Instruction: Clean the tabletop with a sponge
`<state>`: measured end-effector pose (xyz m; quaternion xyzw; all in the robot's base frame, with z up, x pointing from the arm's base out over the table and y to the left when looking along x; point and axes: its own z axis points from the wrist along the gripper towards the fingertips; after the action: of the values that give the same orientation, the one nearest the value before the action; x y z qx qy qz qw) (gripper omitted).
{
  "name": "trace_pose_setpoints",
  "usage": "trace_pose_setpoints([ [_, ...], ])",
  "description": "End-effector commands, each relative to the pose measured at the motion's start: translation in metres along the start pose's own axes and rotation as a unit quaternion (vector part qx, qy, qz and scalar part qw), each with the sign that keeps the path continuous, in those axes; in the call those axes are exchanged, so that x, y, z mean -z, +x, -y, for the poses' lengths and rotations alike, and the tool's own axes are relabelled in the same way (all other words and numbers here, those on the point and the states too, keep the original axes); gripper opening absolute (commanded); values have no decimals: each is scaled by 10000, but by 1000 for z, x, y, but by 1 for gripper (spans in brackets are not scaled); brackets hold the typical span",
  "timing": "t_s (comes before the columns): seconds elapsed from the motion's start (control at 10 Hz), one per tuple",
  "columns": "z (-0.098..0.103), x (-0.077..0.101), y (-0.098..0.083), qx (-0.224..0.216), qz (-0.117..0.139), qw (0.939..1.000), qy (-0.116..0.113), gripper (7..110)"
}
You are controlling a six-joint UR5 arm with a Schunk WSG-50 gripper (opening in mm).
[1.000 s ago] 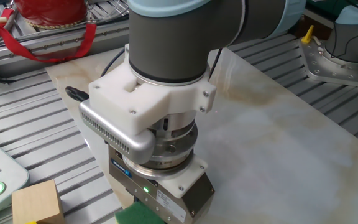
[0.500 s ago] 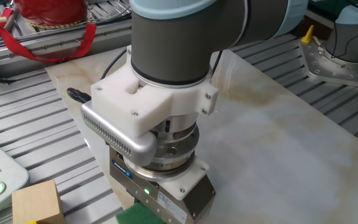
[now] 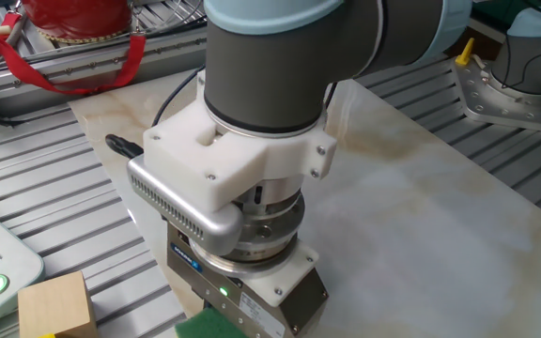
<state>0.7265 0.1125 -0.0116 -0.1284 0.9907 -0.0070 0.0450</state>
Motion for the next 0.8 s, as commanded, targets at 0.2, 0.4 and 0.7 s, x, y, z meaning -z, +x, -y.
trace_pose_setpoints([
  [0.2,-4,2,-2,-81,26,10000,-40,7],
  [0.4,-8,1,-3,-120,28,9999,-47,7],
  [0.7,-14,2,-4,-155,13,9999,-20,7],
])
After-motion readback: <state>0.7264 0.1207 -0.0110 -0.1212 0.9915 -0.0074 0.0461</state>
